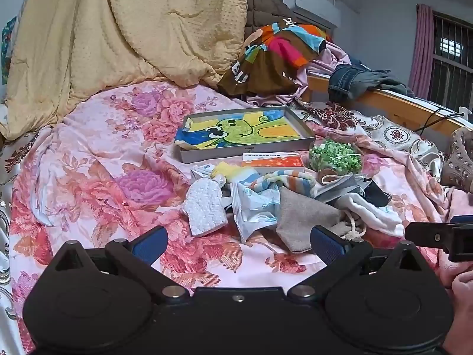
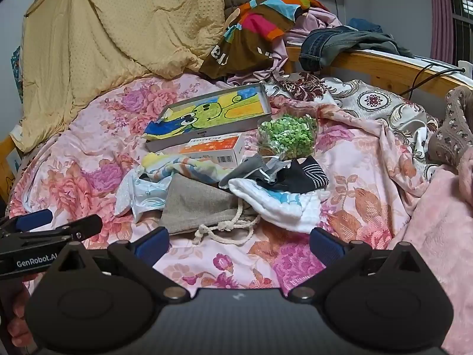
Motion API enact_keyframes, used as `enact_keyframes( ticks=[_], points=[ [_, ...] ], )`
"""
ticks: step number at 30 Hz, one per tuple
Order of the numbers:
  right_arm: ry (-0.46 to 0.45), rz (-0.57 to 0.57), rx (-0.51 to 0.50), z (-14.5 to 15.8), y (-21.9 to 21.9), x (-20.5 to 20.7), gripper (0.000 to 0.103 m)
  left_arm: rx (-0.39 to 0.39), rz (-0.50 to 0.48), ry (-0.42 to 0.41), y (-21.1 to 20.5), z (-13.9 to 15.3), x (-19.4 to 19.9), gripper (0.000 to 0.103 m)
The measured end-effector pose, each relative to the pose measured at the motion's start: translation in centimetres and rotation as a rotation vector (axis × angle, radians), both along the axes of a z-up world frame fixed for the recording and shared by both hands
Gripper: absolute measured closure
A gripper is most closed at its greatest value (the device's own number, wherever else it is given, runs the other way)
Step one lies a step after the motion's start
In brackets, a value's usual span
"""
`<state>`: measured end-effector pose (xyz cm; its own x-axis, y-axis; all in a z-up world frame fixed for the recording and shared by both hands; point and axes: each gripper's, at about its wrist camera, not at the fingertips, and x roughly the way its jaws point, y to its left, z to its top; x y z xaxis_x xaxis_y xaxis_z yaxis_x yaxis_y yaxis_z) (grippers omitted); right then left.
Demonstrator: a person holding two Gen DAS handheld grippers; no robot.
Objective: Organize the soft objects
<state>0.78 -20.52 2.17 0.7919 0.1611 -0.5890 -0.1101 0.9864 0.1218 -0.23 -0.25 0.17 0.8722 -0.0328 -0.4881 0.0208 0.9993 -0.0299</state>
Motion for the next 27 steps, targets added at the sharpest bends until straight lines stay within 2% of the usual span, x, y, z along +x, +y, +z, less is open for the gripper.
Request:
enact_keyframes(
  ticks=[27],
  points=[
    [0.001,0.004,0.007,0.0,-0.06,0.03,0.0,-0.011,-0.003,-0.003,-0.16,-0.1,0.04,0.001]
  ],
)
